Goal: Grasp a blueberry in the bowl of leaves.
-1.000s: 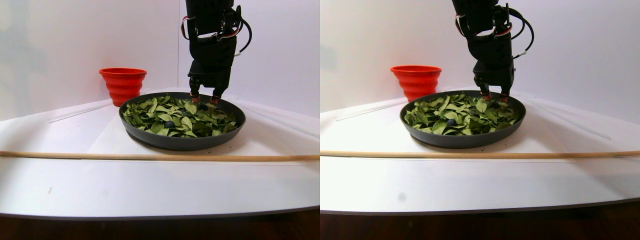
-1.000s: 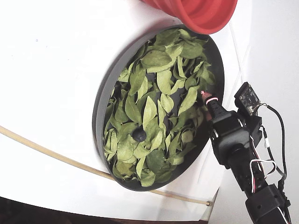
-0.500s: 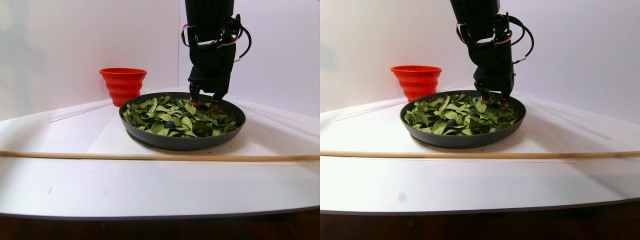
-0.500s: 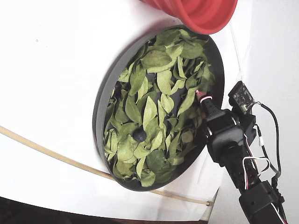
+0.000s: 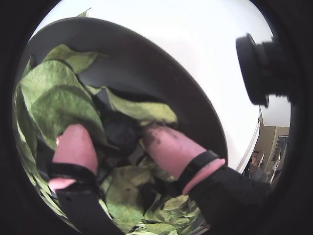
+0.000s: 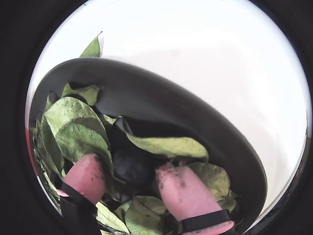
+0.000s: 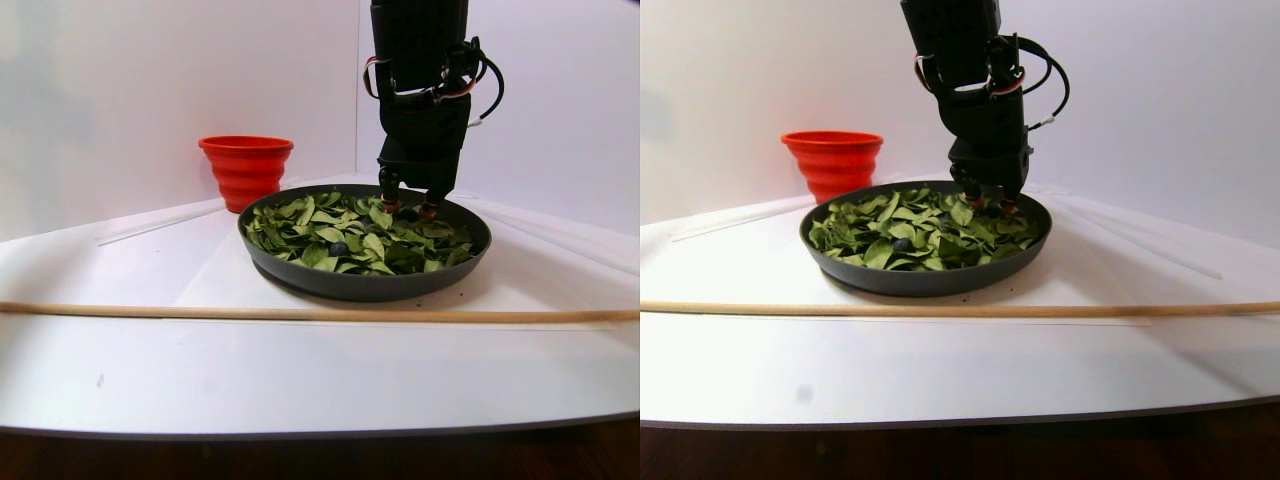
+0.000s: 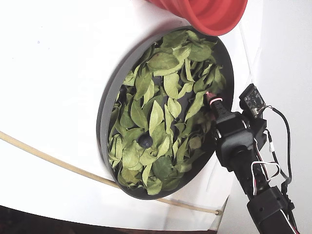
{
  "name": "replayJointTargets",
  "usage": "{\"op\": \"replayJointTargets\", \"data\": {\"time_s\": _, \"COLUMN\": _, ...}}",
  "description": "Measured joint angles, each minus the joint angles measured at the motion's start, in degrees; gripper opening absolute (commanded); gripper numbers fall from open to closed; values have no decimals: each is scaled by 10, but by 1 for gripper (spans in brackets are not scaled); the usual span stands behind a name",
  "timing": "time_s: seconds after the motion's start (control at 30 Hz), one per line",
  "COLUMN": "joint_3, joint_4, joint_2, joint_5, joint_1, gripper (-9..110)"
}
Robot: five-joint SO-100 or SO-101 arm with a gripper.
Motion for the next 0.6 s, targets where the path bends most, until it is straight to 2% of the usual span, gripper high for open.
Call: {"op": "replayJointTargets", "data": {"time_s": 0.6, "joint_3": -5, "joint_4": -30, "joint_2": -24, "joint_5": 17, "joint_1": 0, "gripper": 21}}
